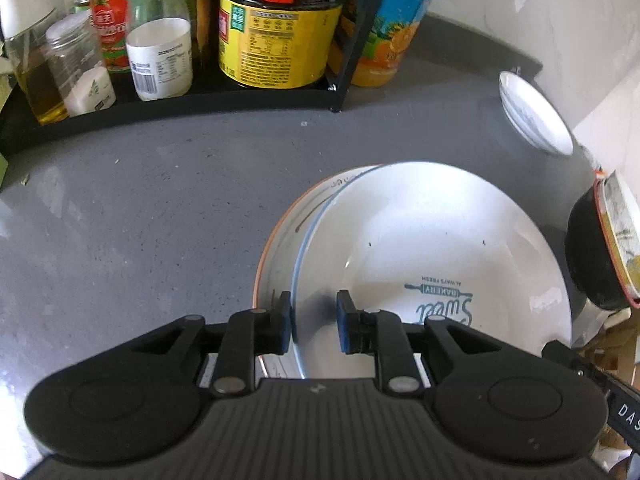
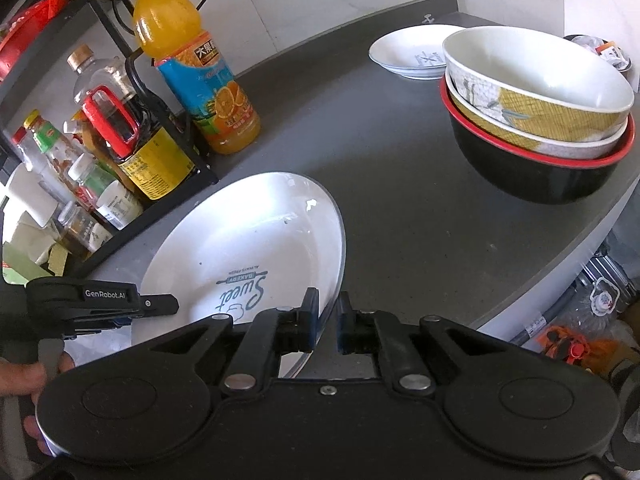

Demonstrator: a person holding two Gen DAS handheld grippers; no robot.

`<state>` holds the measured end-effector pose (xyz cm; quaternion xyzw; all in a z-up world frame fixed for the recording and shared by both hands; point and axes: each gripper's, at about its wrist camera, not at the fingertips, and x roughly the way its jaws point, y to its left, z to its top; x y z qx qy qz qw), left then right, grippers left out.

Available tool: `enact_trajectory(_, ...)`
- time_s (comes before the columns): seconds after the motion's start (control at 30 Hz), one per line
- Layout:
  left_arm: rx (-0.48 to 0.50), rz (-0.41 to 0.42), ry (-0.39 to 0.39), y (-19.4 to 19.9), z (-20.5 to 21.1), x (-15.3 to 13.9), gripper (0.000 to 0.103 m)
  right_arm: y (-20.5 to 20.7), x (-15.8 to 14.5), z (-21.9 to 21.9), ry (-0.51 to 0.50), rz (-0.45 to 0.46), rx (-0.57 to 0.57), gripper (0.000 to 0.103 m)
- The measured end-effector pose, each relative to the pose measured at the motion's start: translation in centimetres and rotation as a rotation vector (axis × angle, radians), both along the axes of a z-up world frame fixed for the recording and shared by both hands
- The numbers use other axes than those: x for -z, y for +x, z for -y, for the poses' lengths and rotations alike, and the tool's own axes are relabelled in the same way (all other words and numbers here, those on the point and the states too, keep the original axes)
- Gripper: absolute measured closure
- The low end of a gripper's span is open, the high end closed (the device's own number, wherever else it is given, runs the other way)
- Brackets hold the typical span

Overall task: Organize plates and bowls
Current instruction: 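Lower the 'Sweet' plate onto the orange-rimmed plate and open both grippers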

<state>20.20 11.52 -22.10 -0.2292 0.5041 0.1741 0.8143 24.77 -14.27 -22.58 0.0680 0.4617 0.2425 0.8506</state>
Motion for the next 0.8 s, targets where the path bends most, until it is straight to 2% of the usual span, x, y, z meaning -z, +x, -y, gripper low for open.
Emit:
enact_trajectory(0.13,-0.023,-0.020,-0.034,0.1,-0.5,0.1,0.080,-0.2,-0.2,-0.2,-0.019,0.016,-0.004,0.096)
enact_trajectory(0.27,-0.010,0.021,0.018,0.2,-0.5,-1.2,0.068,-0.2,-0.2,-0.1,-0.018,0.015,0.004,0.096)
enact_trajectory(0.33,-0.016,0.021,0.019,0.4,-0.8,-1.6,0.066,-0.2,-0.3,-0.2,-0.024,0.019,0.001,0.096)
enact_trajectory(0.43,-0.018,0.028,0.062,0.5,-0.9,-2.3,0.062,-0.2,-0.4,-0.3,-0.033,0.026,-0.004,0.096)
enact_trajectory(0.57,-0.021,0.017,0.107,0.6,-1.3,-2.6,0.047,-0.2,-0.2,-0.6,-0.058,0.031,-0.015,0.095)
enact_trajectory(0.8,-0.028,-0.032,0.100,0.8,-1.7,-0.7,0.046,-0.2,0.2,-1.4,-0.092,0.040,-0.035,0.094)
